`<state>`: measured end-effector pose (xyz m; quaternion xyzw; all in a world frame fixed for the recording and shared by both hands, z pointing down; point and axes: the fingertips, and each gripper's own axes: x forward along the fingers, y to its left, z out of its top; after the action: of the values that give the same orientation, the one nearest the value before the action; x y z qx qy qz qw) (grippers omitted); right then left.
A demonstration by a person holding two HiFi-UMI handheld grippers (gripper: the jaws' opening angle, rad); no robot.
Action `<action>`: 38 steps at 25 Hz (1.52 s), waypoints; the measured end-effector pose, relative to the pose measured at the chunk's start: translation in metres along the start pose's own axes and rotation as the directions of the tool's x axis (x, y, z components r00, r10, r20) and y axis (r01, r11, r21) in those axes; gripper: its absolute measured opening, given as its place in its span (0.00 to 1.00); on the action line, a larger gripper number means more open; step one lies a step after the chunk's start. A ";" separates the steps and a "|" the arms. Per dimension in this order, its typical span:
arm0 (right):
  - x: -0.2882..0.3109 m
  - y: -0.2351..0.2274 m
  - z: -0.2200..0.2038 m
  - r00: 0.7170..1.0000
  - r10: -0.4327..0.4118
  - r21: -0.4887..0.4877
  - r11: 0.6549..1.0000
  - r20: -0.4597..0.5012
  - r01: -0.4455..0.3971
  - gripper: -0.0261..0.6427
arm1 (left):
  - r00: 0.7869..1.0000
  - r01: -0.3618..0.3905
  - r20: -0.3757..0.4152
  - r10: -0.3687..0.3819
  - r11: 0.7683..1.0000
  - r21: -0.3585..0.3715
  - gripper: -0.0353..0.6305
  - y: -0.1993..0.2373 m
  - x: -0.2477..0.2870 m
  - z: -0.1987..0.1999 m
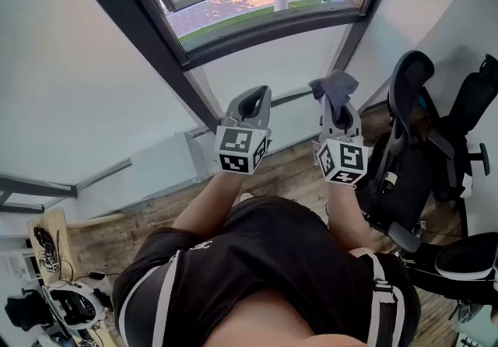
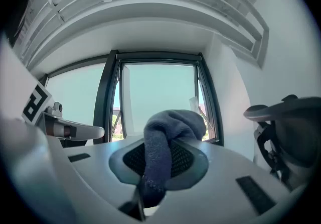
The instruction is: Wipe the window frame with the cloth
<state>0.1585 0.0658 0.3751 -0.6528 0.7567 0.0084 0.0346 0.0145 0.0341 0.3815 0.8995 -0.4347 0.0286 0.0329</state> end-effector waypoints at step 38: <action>0.057 0.046 -0.014 0.995 -0.099 -0.005 0.995 -0.019 0.099 0.13 | 0.998 0.065 -0.005 -0.065 0.996 -0.060 0.06 0.087 -0.010 -0.030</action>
<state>0.1045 0.0155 0.3845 -0.6898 0.7235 0.0018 0.0262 -0.0604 -0.0097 0.4138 0.9118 -0.4057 0.0175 0.0620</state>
